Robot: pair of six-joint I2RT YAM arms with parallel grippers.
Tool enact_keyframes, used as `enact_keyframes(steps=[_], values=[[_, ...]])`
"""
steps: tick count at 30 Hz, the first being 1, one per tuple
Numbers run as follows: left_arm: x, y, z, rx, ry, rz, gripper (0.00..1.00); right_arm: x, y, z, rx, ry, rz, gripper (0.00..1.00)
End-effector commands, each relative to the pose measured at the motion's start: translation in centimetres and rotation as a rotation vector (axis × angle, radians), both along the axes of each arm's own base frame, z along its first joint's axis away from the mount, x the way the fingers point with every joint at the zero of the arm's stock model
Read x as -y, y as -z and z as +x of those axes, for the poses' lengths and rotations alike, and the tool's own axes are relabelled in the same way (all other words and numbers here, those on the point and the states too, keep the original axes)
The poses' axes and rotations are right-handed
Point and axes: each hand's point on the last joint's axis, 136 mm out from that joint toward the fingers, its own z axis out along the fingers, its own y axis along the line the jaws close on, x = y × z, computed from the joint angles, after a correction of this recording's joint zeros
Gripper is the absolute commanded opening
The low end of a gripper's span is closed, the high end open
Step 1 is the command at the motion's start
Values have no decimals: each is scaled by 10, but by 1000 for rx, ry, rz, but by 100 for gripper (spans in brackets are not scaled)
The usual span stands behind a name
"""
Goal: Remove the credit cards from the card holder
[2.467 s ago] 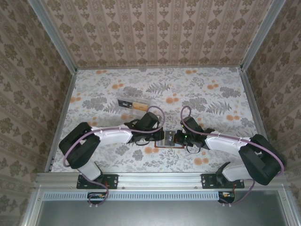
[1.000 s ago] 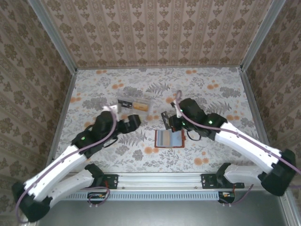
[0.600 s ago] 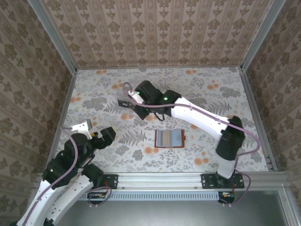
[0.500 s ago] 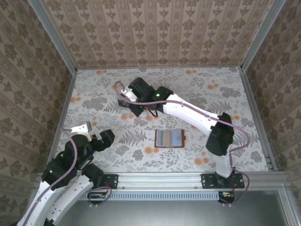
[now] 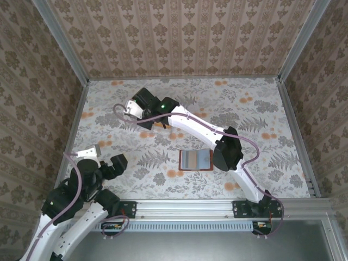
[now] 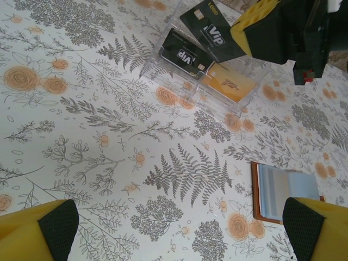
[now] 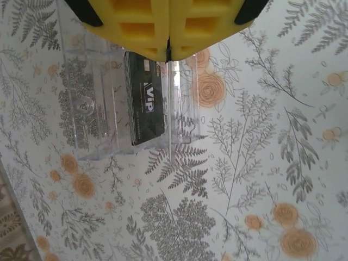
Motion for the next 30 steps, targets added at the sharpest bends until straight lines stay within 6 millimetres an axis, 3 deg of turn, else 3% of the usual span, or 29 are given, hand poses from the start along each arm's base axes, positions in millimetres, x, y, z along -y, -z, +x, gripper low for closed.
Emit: enact_keyframes(steps=[1, 11, 20, 30], values=[[-7, -6, -3, 12, -21, 8, 100, -3, 3, 8, 88, -65, -73, 0], [-8, -5, -4, -8, -25, 11, 100, -11, 34, 29, 156, -103, -156, 0], [-10, -4, -5, -15, -36, 13, 100, -4, 53, 47, 146, -71, -170, 0], [-7, -1, -3, -20, -29, 13, 100, 7, 53, 51, 125, -40, -184, 0]])
